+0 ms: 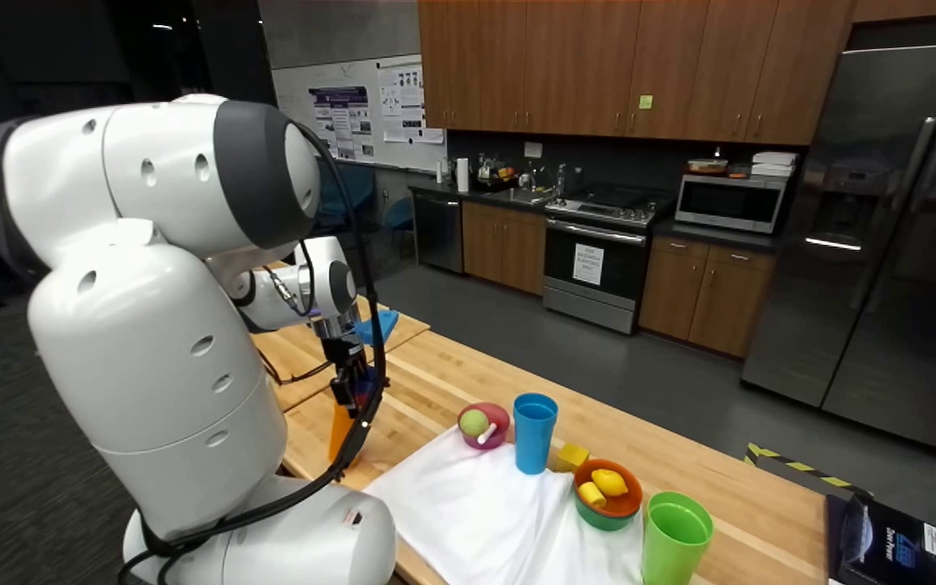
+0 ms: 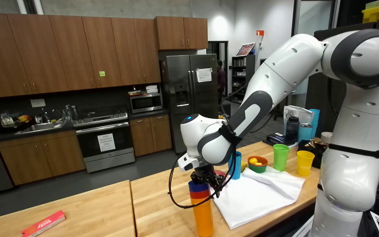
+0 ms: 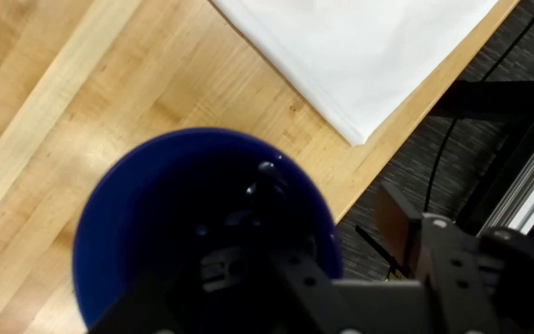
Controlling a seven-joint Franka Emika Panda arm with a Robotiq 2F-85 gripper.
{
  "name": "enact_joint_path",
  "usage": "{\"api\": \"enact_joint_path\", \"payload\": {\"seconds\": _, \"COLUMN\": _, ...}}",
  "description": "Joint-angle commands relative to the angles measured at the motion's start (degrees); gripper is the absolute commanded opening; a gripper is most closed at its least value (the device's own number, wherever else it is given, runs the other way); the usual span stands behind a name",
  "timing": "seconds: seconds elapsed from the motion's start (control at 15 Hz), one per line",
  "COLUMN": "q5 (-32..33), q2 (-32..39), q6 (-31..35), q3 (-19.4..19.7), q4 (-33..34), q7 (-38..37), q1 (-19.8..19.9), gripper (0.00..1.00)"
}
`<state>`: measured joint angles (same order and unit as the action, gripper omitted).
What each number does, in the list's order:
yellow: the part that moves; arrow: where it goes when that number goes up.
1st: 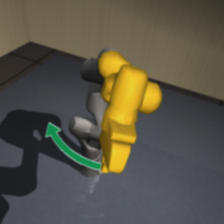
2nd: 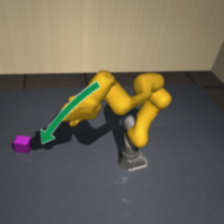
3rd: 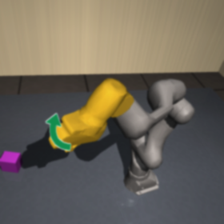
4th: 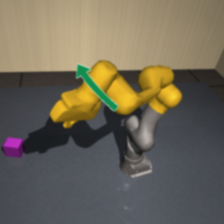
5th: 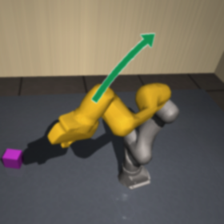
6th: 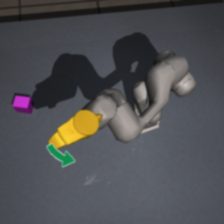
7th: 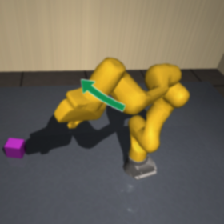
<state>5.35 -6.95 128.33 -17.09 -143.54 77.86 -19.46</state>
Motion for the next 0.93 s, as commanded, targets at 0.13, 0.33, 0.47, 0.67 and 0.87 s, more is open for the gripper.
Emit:
{"api": "enact_joint_path", "payload": {"seconds": 0.13, "q5": 0.7, "q2": -2.4, "q6": 0.8, "q3": 0.0, "q4": -2.0, "q7": -3.7, "q1": -0.2, "gripper": 0.13}}
{"api": "enact_joint_path", "payload": {"seconds": 0.33, "q5": 0.2, "q2": -2.9, "q6": 0.8, "q3": 0.2, "q4": -1.8, "q7": -4.3, "q1": -0.3, "gripper": 0.01}}
{"api": "enact_joint_path", "payload": {"seconds": 0.47, "q5": 0.3, "q2": -3.4, "q6": 1.1, "q3": 0.2, "q4": -1.7, "q7": -4.9, "q1": -0.3, "gripper": 0.04}}
{"api": "enact_joint_path", "payload": {"seconds": 0.67, "q5": 1.9, "q2": -4.7, "q6": 2.9, "q3": 0.2, "q4": -1.7, "q7": -7.5, "q1": 0.0, "gripper": 0.01}}
{"api": "enact_joint_path", "payload": {"seconds": 0.87, "q5": 8.0, "q2": -6.1, "q6": 5.5, "q3": -0.5, "q4": -1.2, "q7": -12.5, "q1": 0.2, "gripper": 0.02}}
